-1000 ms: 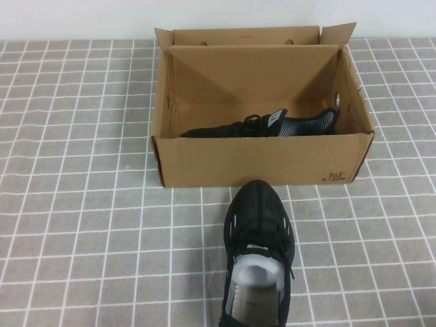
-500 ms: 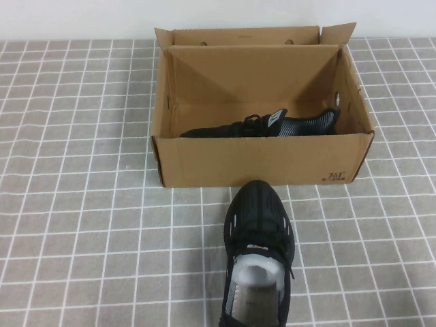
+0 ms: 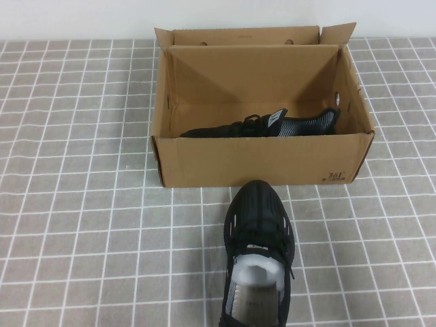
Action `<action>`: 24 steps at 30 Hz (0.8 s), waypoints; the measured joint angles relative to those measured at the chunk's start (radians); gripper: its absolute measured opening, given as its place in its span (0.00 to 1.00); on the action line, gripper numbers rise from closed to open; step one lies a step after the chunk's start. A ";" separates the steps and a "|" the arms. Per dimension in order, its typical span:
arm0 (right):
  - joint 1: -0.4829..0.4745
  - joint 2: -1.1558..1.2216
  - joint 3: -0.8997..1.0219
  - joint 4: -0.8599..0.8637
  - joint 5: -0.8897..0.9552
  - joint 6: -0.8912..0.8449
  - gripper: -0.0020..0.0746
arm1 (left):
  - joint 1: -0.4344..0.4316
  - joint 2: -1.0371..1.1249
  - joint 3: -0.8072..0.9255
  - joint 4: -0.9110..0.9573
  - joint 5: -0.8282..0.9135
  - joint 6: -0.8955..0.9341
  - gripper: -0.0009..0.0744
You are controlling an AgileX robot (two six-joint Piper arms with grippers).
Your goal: Put shoes into padded shoe box
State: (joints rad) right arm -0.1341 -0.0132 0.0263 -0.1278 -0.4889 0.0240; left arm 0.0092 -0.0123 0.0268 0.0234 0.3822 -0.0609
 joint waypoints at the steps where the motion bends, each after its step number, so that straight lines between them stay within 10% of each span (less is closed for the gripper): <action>1: 0.000 0.000 0.000 0.014 -0.049 0.020 0.02 | 0.000 0.000 0.000 0.000 0.000 0.000 0.01; 9: 0.000 -0.001 -0.025 0.196 -0.344 0.142 0.02 | 0.000 0.000 0.000 0.000 0.000 0.000 0.01; 18: 0.000 0.052 -0.349 0.287 0.402 0.152 0.02 | 0.000 0.000 0.000 0.000 0.000 0.000 0.01; 24: 0.000 0.223 -0.363 0.299 0.544 0.141 0.02 | 0.000 0.000 0.000 0.000 0.000 0.000 0.01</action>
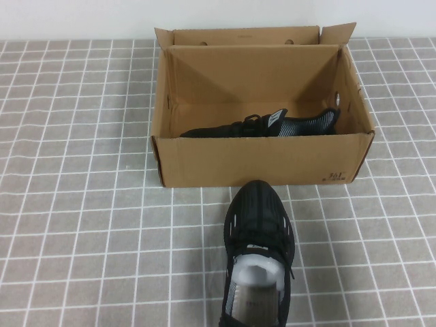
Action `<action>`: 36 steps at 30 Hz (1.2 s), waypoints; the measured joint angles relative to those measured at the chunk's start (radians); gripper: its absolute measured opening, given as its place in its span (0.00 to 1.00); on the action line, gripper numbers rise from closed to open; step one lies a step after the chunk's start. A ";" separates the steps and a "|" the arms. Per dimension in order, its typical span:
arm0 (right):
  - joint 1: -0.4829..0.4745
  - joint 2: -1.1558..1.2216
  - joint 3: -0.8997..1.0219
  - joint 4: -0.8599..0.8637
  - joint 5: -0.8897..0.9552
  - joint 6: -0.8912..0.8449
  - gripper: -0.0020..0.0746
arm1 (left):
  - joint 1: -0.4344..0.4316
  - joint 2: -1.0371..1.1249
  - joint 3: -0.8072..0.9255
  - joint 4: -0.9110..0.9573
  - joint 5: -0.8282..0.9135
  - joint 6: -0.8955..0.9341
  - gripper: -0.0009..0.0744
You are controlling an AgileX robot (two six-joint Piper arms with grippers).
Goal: Put shoes into padded shoe box
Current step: Pick up the shoe from the table
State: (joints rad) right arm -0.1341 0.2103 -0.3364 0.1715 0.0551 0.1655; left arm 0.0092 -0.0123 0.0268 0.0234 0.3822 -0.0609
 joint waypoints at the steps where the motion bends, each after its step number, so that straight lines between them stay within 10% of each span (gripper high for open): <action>1: 0.000 0.021 0.000 0.016 -0.018 0.003 0.02 | 0.000 0.000 0.000 0.000 0.000 0.000 0.01; 10: 0.000 0.131 -0.001 0.112 0.052 -0.016 0.02 | 0.000 0.000 0.000 0.000 0.000 0.000 0.01; 24: 0.018 0.429 -0.298 0.297 0.682 -0.823 0.02 | 0.000 0.000 0.000 0.000 0.000 0.000 0.01; 36: 0.435 0.677 -0.364 0.520 0.584 -1.038 0.13 | 0.000 0.000 0.000 0.016 0.000 0.000 0.01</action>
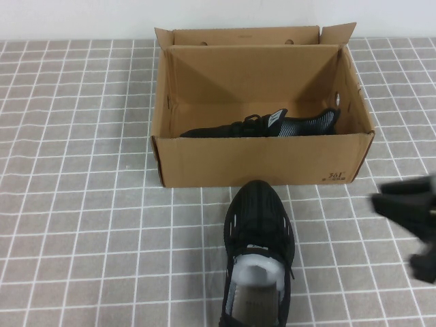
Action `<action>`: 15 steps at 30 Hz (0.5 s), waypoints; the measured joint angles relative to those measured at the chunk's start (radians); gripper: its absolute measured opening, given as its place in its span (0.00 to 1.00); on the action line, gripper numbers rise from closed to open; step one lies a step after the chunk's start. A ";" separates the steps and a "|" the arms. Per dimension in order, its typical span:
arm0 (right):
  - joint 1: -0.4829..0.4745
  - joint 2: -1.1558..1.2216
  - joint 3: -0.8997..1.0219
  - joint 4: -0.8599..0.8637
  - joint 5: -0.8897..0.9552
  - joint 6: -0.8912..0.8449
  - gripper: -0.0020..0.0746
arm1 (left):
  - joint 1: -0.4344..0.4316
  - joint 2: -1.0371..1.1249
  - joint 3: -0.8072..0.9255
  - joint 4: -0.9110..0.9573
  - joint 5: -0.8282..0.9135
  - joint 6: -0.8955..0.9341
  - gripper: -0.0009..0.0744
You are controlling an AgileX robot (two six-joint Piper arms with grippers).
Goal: Put shoes into padded shoe box
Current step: Pick up the shoe from the table
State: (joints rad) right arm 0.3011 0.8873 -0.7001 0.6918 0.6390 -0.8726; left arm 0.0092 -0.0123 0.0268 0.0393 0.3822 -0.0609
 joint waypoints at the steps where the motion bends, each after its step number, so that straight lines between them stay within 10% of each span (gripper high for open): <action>1: 0.052 0.020 -0.005 0.000 -0.037 0.000 0.15 | 0.000 0.000 0.000 0.005 0.000 0.000 0.01; 7: 0.322 0.189 -0.070 -0.165 -0.137 0.077 0.23 | 0.000 0.000 0.000 0.027 0.000 0.000 0.01; 15: 0.526 0.439 -0.278 -0.719 -0.038 0.607 0.36 | 0.000 0.000 0.000 0.031 0.000 0.000 0.01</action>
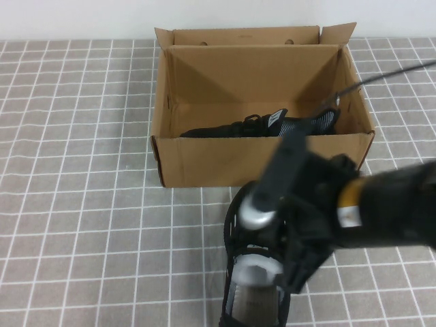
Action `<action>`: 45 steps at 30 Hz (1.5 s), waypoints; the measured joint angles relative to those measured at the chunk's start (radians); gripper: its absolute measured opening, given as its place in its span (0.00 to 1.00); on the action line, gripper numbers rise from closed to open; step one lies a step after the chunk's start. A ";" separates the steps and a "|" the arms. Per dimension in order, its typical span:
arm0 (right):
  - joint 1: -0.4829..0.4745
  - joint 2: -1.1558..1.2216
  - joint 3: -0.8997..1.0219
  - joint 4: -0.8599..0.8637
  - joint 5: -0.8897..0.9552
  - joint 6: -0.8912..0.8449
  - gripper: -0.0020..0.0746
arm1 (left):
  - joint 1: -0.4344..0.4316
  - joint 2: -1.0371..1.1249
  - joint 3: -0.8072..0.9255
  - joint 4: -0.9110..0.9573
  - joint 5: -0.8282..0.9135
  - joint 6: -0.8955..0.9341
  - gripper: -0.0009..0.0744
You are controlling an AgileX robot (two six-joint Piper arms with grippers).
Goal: Put shoes into padded shoe box
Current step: Pick up the shoe from the table
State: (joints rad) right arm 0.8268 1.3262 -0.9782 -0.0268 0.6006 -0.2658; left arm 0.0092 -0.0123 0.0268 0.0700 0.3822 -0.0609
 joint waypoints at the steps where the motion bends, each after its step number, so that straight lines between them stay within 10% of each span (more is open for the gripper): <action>1: 0.021 0.030 -0.032 -0.063 0.038 0.047 0.39 | 0.000 0.000 0.000 0.000 0.000 0.000 0.01; 12: 0.180 0.220 -0.196 -0.257 0.221 0.205 0.49 | 0.000 0.000 0.000 0.002 0.000 0.000 0.01; 45: 0.184 0.281 -0.200 -0.447 0.306 0.487 0.49 | 0.000 0.000 0.000 0.002 0.000 0.000 0.01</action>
State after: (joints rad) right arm 1.0106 1.6076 -1.1787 -0.4733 0.9067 0.2212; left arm 0.0092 -0.0123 0.0268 0.0719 0.3822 -0.0609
